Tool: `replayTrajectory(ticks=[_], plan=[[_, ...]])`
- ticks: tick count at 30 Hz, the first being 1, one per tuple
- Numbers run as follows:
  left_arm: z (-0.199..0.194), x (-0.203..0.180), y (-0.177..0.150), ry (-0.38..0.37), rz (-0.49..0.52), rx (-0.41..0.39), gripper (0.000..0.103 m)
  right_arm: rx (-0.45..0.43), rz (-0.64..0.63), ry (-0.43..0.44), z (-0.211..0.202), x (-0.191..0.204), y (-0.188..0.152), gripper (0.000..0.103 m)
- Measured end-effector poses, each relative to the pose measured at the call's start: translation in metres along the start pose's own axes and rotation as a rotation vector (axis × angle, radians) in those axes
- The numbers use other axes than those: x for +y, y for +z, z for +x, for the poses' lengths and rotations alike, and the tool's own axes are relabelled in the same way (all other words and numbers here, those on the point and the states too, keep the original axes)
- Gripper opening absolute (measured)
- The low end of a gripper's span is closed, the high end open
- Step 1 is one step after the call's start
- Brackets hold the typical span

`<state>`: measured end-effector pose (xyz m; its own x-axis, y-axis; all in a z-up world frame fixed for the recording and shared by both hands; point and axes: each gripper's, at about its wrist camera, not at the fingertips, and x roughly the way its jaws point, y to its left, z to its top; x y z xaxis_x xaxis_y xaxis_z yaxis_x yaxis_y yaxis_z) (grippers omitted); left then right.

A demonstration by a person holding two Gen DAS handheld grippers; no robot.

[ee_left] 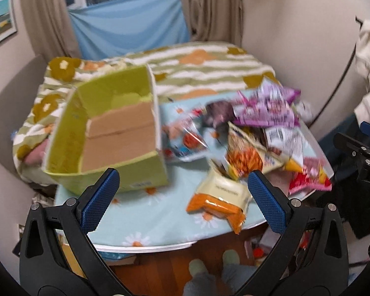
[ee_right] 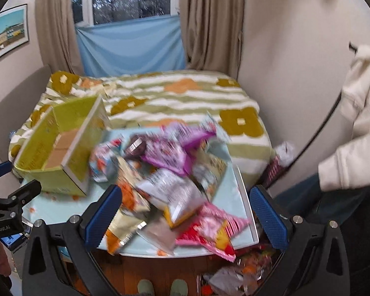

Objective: Organize snacks
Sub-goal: 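Grasp the cream cheese-stick bag with the left tool while the right tool grasps the white chip bag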

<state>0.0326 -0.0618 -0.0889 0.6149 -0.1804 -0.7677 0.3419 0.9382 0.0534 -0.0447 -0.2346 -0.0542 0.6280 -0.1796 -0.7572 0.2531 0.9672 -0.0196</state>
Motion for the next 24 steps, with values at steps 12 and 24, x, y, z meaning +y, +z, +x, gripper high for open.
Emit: replayTrajectory(ticks=[12, 24], plan=[[0.101, -0.076, -0.017, -0.105, 0.255, -0.005, 0.103, 0.095, -0.033, 0.109, 0.08, -0.038, -0.03, 0.103], [0.157, -0.125, -0.019, -0.166, 0.521, -0.038, 0.103, 0.17, -0.22, 0.347, 0.129, -0.03, -0.012, 0.103]])
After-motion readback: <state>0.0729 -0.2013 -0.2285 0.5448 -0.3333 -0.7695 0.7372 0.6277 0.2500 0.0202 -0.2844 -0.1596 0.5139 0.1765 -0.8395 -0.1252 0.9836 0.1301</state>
